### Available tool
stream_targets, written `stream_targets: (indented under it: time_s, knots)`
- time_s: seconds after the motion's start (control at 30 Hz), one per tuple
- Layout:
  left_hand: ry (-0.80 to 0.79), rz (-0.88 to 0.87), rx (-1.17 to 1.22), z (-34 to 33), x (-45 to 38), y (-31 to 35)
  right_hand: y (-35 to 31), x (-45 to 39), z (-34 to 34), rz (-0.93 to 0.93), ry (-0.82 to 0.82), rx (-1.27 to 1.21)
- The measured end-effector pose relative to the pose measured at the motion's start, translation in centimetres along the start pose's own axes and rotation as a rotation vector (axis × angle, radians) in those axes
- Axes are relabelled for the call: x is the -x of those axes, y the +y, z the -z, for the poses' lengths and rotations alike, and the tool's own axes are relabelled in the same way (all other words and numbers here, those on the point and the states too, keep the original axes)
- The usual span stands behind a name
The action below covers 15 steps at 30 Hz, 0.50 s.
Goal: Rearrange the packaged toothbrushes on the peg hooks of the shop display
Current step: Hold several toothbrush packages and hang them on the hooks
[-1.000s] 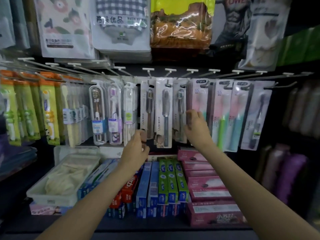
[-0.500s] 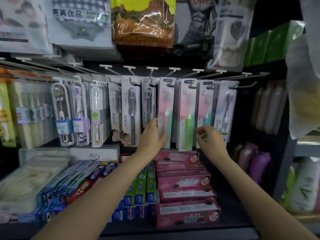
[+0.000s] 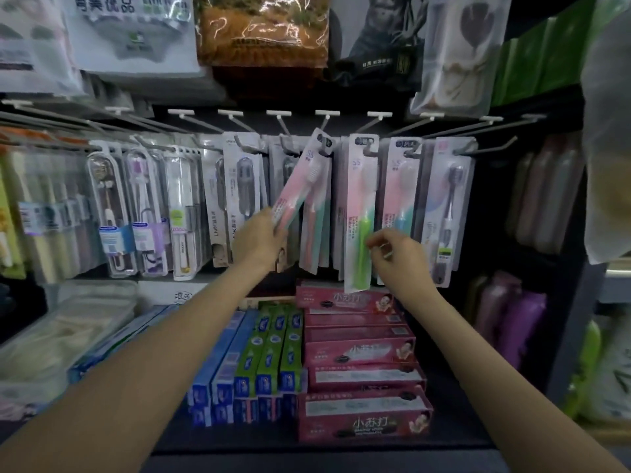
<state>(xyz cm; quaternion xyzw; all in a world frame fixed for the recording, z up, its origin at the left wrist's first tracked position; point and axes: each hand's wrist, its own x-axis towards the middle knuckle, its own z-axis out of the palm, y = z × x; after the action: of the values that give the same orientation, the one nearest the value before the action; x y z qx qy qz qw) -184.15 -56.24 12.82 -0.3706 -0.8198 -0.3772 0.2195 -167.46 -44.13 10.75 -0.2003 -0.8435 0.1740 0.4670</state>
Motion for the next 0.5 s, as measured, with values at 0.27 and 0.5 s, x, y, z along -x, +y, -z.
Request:
stream_targets:
  time_s: [0.27, 0.5]
  knots:
    - [-0.06, -0.058, -0.063, 1.6, -0.4, -0.7, 0.5, 0.2, -2.2, -0.039, -0.049, -0.051]
    - [0.242, -0.167, 0.026, -0.1, 1.6, 1.1, 2.3, 1.3, 0.0, -0.105, 0.196, -0.057]
